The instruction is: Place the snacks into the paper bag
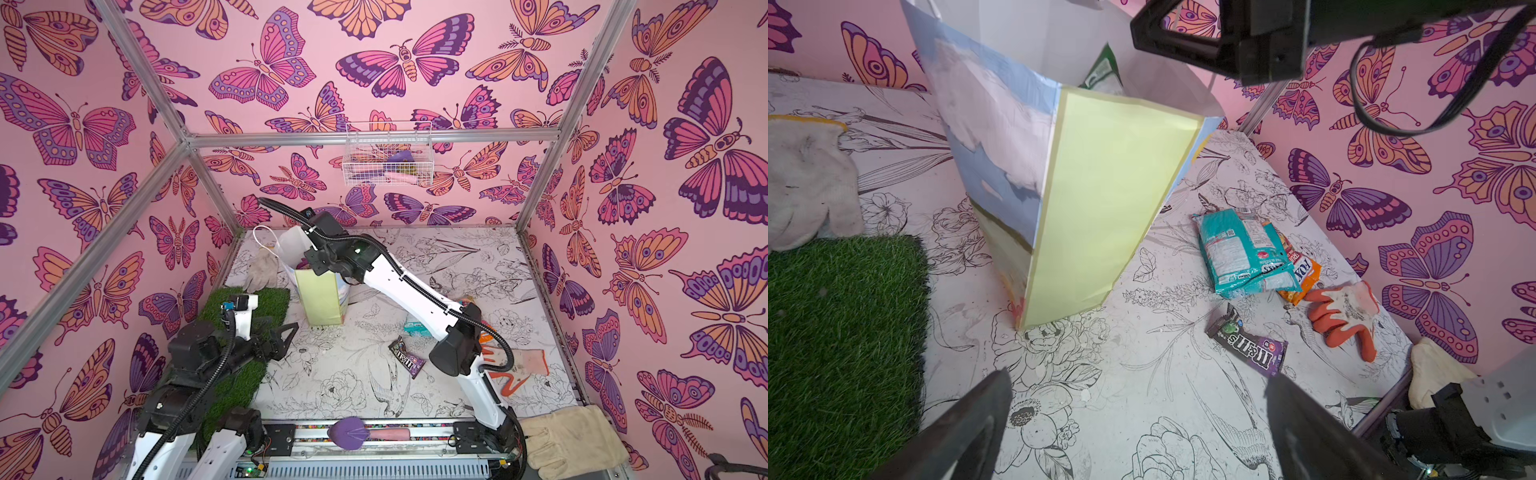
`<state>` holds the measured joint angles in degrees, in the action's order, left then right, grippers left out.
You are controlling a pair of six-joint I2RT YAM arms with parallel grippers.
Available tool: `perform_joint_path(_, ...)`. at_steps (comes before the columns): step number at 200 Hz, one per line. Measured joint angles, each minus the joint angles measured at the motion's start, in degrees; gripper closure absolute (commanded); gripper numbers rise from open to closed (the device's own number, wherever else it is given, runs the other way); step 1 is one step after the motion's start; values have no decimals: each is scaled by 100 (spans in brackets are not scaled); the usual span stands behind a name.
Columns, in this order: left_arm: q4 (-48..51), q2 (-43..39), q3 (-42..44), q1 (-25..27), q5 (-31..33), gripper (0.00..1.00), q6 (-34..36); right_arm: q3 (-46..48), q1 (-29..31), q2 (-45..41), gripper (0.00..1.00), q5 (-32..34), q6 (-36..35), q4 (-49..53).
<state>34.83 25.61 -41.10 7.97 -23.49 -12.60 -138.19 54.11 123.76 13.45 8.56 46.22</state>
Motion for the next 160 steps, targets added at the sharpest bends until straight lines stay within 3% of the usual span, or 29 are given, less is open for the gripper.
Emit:
perform_joint_path(42,-52,0,13,42,-131,4,17,0,0,0,81,-24,17,-11)
perform_joint_path(85,-55,2,24,98,-227,4,24,0,13,-24,71,-127,42,-9)
perform_joint_path(137,-94,74,46,238,-240,5,33,284,96,-601,40,-407,122,-66)
perform_joint_path(160,-103,249,48,444,-203,5,13,743,114,-1185,31,-498,197,-216)
